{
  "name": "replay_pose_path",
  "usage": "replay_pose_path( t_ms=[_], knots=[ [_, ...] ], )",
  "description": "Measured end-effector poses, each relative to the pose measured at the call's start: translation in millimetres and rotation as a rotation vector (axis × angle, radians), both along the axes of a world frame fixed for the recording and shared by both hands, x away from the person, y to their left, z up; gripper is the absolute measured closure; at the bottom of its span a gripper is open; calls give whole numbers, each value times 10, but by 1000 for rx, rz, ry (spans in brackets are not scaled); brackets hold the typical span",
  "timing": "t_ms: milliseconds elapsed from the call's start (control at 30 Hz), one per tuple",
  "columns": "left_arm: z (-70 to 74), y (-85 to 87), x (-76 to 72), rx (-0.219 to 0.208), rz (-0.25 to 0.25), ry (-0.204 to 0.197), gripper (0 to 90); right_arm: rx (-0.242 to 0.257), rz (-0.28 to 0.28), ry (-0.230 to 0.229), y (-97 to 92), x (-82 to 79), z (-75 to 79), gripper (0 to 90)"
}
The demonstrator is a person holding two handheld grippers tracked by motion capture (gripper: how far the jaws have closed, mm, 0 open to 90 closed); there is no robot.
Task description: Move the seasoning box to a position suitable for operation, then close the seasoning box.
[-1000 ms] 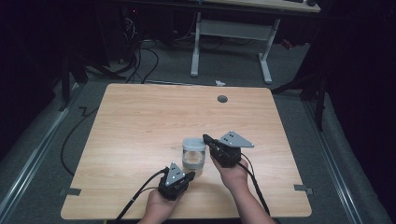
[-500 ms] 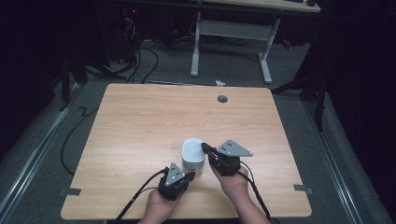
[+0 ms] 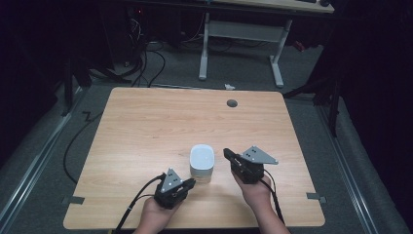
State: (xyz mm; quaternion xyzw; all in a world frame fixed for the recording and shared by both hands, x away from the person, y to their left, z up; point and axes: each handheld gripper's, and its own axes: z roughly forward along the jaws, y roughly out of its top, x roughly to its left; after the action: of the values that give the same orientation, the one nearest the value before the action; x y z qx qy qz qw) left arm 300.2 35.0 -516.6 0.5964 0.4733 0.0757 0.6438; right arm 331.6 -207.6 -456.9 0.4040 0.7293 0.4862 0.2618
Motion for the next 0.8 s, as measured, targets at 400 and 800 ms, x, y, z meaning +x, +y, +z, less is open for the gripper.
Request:
replay_pose_path(
  t_ms=[400, 800],
  knots=[
    [-77, 999, 295, 62, 251, -22, 622, 7, -133, 78, -580, -32, -295, 814],
    [-115, 1429, 272, 53, 395, -21, 553, 22, -285, 111, -1180, -428, -534, 576]
  ],
)
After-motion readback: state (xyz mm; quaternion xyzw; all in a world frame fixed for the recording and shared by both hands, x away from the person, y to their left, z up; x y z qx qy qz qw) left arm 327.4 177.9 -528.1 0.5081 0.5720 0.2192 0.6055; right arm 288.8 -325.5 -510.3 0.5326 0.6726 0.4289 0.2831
